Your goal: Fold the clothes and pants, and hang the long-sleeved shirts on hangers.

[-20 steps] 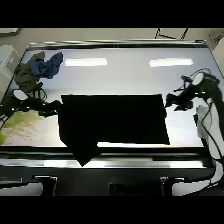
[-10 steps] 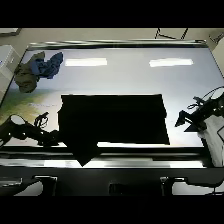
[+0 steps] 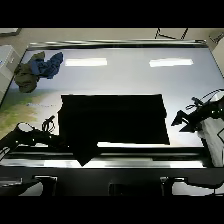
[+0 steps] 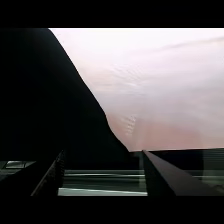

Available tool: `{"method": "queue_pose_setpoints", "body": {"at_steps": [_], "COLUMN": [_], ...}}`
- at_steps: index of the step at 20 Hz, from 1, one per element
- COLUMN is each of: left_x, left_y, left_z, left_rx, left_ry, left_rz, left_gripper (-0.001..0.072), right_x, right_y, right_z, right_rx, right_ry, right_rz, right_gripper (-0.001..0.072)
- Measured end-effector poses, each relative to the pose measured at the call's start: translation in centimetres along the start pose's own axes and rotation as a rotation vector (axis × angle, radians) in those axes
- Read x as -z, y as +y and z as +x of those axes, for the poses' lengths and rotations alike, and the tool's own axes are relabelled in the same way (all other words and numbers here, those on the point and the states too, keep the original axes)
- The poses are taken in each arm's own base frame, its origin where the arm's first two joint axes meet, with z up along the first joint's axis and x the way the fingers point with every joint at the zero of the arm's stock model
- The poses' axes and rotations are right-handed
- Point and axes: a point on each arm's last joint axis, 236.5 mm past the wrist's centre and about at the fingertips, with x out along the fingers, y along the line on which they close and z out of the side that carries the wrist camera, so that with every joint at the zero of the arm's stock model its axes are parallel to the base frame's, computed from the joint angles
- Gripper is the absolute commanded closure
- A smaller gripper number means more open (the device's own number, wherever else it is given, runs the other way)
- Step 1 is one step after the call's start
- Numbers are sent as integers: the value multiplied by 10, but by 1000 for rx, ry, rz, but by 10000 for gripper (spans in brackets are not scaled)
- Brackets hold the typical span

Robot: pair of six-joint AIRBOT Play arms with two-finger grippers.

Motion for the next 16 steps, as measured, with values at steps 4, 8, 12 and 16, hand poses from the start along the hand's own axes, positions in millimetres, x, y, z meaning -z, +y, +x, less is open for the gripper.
{"method": "queue_pose_setpoints", "body": {"at_steps": [4, 8, 12, 16], "left_x": [2, 7, 9, 8], "left_y": [-7, -7, -8, -9], "left_z": [4, 4, 2, -1], "left_rx": [10, 4, 0, -2], "left_ry": [5, 28, 33, 17], "left_rz": [20, 51, 88, 108], "left_gripper": [688, 688, 688, 688], "right_x": [4, 27, 38, 46], "right_y": [-3, -10, -8, 3], "right_z": [7, 36, 59, 70], "right_rx": [4, -6, -45, -105], "right_ry": [14, 96, 117, 133], "right_rz": [1, -1, 13, 39], "right_gripper": [137, 137, 153, 359]}}
